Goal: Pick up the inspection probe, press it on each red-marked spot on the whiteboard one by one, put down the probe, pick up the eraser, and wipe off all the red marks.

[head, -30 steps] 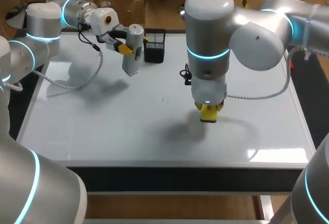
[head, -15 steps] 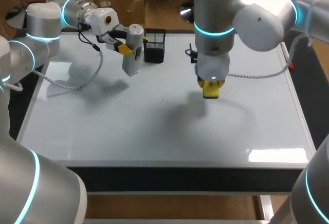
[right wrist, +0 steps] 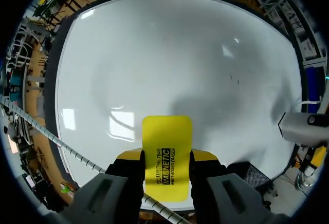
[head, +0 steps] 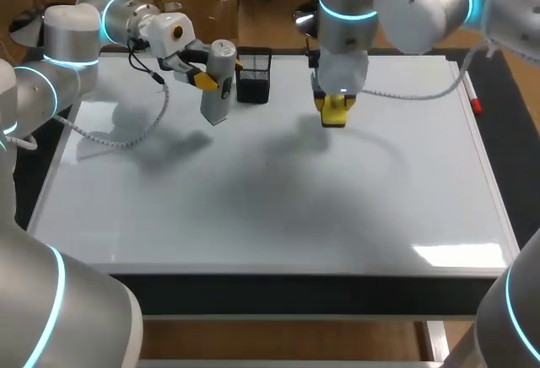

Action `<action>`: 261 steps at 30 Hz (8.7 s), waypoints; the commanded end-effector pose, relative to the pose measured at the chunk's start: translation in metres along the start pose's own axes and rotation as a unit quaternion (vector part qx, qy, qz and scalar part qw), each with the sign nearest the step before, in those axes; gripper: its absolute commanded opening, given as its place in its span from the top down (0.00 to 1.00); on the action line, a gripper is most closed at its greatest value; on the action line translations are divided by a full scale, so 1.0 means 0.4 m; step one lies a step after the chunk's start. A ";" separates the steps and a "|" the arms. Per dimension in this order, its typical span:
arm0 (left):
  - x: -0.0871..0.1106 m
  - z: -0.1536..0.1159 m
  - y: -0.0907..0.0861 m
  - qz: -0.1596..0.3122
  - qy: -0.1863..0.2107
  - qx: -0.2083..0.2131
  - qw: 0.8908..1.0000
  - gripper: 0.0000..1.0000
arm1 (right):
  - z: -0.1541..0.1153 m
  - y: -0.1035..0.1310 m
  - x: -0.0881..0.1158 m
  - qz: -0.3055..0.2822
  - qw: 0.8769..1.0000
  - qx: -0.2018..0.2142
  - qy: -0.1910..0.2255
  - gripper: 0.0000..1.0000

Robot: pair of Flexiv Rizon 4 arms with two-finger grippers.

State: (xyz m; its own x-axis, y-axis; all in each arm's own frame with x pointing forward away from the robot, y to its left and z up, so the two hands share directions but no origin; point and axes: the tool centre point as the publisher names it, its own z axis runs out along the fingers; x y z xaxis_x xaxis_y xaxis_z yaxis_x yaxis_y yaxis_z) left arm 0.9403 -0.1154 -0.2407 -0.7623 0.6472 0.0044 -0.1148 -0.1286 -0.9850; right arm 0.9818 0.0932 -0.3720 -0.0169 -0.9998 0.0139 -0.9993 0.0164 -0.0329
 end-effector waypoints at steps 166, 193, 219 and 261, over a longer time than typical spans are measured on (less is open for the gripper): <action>-0.258 0.020 -0.246 0.089 -0.184 0.070 0.976 1.00 | -0.240 -0.021 0.411 0.558 0.790 -0.036 -0.251 0.00; -0.321 -0.048 -0.195 0.125 -0.313 0.112 0.935 1.00 | -0.240 -0.021 0.411 0.558 0.790 -0.036 -0.251 0.00; -0.346 -0.054 -0.145 0.135 -0.358 0.135 0.914 1.00 | -0.240 -0.021 0.411 0.558 0.790 -0.036 -0.251 0.00; -0.380 -0.103 -0.077 0.170 -0.316 0.133 0.924 1.00 | -0.240 -0.021 0.411 0.558 0.790 -0.036 -0.251 0.00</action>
State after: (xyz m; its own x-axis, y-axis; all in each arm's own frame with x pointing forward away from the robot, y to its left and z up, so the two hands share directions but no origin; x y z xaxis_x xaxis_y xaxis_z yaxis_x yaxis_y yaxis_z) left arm 1.0774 -0.1760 -0.2162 -0.9937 -0.0506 -0.1005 0.1125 -0.4701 -0.8754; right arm 0.9844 -0.0694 -0.2738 -0.8923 -0.2388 -0.3832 -0.3692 0.8744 0.3148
